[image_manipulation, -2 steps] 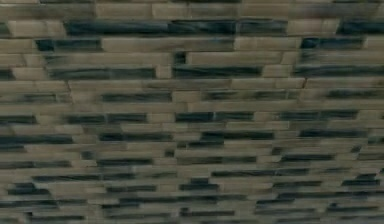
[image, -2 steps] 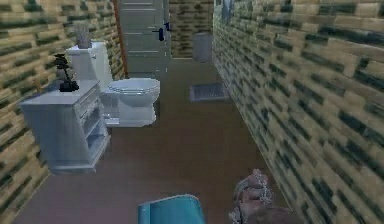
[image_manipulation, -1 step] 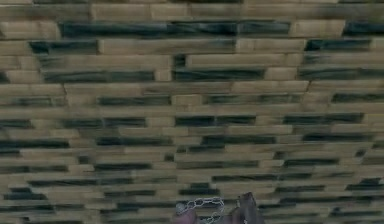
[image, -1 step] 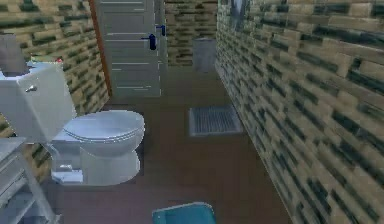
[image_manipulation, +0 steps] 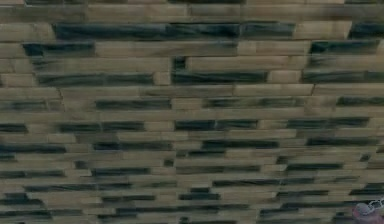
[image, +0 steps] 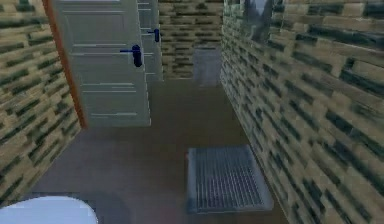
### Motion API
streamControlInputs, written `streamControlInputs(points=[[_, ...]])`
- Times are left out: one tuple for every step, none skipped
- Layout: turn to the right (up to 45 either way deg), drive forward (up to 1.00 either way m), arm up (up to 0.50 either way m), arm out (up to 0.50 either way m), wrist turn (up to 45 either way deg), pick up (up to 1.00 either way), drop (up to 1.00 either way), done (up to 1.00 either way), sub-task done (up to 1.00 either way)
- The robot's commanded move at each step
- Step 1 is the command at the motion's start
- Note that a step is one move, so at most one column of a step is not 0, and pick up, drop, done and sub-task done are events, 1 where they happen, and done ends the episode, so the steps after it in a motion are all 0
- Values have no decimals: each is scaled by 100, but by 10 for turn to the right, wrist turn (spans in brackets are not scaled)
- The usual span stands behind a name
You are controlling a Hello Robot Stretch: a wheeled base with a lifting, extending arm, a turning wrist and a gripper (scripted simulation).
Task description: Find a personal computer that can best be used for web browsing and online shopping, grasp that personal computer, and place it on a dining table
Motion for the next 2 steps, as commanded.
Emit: streamControlInputs(points=[[-60, 0, 0, 0, 0, 0, 0, 0, 0], [0, 80, 0, 0, 0, 0, 0, 0, 0]])
